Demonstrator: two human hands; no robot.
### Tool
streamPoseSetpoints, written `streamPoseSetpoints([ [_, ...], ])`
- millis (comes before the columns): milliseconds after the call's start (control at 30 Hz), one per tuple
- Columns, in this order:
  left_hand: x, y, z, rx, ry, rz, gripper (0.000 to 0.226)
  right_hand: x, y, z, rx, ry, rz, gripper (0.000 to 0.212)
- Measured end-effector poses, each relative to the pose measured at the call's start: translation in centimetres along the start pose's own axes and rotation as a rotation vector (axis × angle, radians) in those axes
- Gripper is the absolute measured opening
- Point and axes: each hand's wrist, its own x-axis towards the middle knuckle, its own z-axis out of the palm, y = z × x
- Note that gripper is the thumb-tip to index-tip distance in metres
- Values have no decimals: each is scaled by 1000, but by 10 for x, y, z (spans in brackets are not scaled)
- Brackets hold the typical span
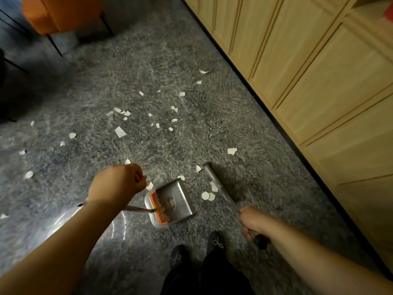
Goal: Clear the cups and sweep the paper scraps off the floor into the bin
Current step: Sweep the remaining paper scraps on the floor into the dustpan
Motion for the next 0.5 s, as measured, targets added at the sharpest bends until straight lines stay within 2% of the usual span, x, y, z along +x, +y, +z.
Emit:
streamPoseSetpoints([
  [100, -5, -7, 3, 13, 28, 1, 18, -10, -9, 19, -93, -39, -56, 17],
  [200, -9, -12, 5, 14, 33, -2, 19, -16, -12, 39, -75, -33, -70, 16],
  [300, -12, -15, 7, 24, 26, 4, 20, -30, -18, 56, -87, -84, -131, 23],
  [400, -21, -18, 11, 18, 14, 20, 19, -43, -26, 71, -12, -160, -172, 30],
  [500, -27, -25, 15, 6, 42, 26, 18, -53, -33, 78, 214, -255, -70, 27],
])
